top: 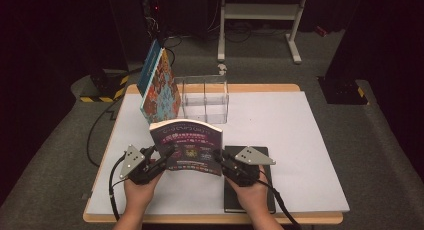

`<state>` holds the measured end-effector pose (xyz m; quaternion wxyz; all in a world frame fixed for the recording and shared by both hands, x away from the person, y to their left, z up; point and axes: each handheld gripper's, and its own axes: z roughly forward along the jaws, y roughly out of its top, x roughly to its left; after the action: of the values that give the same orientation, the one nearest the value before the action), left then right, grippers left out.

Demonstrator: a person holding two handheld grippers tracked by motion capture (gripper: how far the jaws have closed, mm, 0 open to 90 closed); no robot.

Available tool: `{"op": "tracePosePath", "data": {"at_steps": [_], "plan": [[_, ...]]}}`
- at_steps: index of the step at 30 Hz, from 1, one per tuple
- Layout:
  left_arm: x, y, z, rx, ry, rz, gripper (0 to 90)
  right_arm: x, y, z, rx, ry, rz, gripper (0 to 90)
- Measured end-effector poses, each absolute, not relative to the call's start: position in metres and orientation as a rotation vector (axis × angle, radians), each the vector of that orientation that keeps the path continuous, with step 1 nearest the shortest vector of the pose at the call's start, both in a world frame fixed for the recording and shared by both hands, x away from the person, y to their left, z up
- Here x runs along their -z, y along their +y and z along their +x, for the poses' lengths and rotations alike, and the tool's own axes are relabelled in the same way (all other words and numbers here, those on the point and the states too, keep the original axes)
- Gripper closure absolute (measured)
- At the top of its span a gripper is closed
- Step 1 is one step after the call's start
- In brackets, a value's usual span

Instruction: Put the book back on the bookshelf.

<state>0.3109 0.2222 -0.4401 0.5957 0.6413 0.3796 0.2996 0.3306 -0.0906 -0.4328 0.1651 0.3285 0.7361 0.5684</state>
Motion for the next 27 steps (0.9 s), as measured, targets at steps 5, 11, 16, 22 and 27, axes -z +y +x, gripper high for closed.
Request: {"op": "tracePosePath", "data": {"at_steps": [5, 11, 16, 22, 27], "plan": [[0.443, 0.225, 0.301, -0.707, 0.884, 1.473, 46.9, 0.434, -0.092, 0.320, -1.628, 2.122, 0.919, 54.9], [0.445, 0.229, 0.300, -0.689, 0.904, 1.467, 42.7, 0.420, -0.092, 0.325, -1.656, 2.134, 0.847, 48.4], [0.447, 0.229, 0.302, -0.685, 0.906, 1.482, 41.9, 0.405, -0.082, 0.344, -1.654, 2.186, 0.794, 49.3], [0.445, 0.233, 0.302, -0.685, 0.918, 1.460, 41.0, 0.399, -0.070, 0.351, -1.602, 2.209, 0.710, 83.4], [0.444, 0.241, 0.302, -0.684, 0.937, 1.440, 41.0, 0.401, -0.061, 0.349, -1.539, 2.083, 0.754, 83.9]]}}
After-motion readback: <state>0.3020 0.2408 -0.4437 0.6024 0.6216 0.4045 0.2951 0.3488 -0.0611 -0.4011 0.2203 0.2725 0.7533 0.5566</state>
